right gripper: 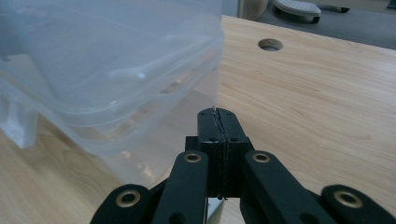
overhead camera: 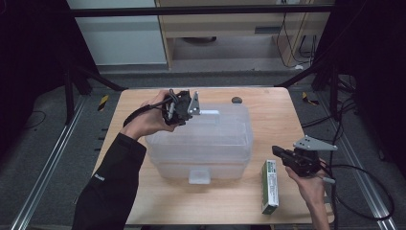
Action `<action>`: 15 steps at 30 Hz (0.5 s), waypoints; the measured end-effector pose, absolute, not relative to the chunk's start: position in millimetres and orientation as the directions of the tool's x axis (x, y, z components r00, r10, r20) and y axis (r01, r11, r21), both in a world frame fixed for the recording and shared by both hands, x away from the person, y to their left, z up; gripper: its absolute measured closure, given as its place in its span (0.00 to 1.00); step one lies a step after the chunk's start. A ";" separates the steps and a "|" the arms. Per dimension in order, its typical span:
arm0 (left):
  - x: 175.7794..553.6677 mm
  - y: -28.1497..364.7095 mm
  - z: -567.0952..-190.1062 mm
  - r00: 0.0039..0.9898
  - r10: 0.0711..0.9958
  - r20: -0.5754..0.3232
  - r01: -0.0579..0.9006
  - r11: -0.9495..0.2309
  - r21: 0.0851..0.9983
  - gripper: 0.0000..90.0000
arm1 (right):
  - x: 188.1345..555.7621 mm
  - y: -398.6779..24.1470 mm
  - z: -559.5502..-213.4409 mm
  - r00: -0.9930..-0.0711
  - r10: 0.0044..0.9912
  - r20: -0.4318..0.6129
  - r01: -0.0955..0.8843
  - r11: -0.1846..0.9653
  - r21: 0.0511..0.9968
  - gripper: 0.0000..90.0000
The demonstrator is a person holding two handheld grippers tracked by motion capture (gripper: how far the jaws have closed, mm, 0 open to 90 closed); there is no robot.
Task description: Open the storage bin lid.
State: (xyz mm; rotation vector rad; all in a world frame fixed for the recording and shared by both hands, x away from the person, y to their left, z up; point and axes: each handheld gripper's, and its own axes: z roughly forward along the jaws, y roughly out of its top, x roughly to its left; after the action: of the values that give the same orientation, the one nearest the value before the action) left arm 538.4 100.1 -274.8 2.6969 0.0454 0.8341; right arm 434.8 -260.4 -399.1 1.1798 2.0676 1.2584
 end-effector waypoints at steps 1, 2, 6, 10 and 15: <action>539.1 100.1 -274.3 0.827 0.128 0.548 -0.060 -0.948 0.311 0.80 | 434.7 -258.3 -398.8 -0.544 0.837 0.053 0.434 0.227 0.872 1.00; 539.6 100.1 -273.9 0.827 0.131 0.547 -0.057 -0.948 0.314 0.80 | 434.4 -255.6 -398.8 -0.553 0.831 0.051 0.436 0.237 0.868 1.00; 541.5 100.5 -273.0 0.827 0.140 0.545 -0.052 -0.945 0.322 0.79 | 434.8 -250.3 -400.4 -0.574 0.817 0.055 0.438 0.251 0.863 1.00; 545.7 101.2 -270.5 0.821 0.159 0.549 -0.043 -0.941 0.336 0.79 | 435.6 -246.9 -402.4 -0.586 0.806 0.077 0.450 0.245 0.859 1.00; 550.9 102.2 -268.2 0.817 0.177 0.549 -0.035 -0.935 0.353 0.78 | 436.1 -243.7 -403.4 -0.607 0.788 0.101 0.450 0.236 0.861 1.00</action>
State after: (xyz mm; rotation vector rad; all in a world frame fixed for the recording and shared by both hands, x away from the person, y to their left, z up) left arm 550.9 102.2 -268.2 2.6525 0.1073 0.8501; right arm 436.1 -243.7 -403.4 1.1426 2.1605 1.3190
